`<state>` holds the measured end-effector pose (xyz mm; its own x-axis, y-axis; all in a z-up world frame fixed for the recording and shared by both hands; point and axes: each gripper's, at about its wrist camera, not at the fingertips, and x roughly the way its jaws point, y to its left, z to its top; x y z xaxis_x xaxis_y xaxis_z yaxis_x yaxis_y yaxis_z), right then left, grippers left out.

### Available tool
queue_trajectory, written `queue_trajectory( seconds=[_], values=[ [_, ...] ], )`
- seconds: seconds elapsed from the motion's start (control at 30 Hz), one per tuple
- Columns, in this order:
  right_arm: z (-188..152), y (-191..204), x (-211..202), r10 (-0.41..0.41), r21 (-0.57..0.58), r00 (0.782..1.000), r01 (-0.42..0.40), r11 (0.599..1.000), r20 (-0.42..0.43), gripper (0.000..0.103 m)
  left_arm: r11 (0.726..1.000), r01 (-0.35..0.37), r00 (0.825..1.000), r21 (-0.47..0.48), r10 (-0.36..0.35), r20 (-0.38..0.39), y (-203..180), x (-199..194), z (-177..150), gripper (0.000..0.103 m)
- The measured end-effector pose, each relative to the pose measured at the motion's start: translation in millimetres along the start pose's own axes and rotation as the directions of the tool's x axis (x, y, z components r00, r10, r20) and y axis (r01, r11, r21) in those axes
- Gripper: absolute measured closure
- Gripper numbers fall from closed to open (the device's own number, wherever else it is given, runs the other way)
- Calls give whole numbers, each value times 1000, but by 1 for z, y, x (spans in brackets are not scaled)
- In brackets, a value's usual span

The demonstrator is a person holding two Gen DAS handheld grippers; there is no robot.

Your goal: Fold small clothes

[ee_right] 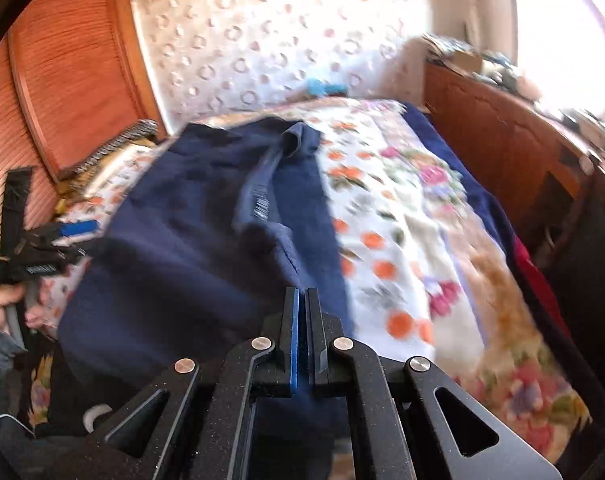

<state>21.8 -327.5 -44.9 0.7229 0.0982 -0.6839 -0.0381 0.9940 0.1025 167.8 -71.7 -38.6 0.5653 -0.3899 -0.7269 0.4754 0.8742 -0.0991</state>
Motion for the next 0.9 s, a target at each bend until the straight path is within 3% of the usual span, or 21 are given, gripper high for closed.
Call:
queue_trajectory(
  seconds=[0.17, 0.33, 0.6, 0.7, 0.9],
  values=[
    [4, -16, 4, 30, 45, 999, -29, 999, -17, 99, 1000, 3, 1000, 16, -3, 13, 1, 3, 17, 21],
    [45, -22, 12, 46, -4, 998, -46, 999, 36, 75, 1000, -15, 999, 24, 14, 34, 14, 12, 48, 21],
    [114, -23, 60, 51, -114, 997, -45, 992, 50, 68, 999, -31, 998, 20, 30, 51, 40, 36, 94, 22],
    [137, -25, 94, 59, -139, 998, -54, 989, 31, 67, 999, -38, 998, 34, 36, 48, 48, 50, 112, 28],
    [175, -32, 157, 96, -130, 994, -101, 986, -46, 67, 998, -56, 998, 33, 56, 16, 74, 88, 147, 30]
  ],
)
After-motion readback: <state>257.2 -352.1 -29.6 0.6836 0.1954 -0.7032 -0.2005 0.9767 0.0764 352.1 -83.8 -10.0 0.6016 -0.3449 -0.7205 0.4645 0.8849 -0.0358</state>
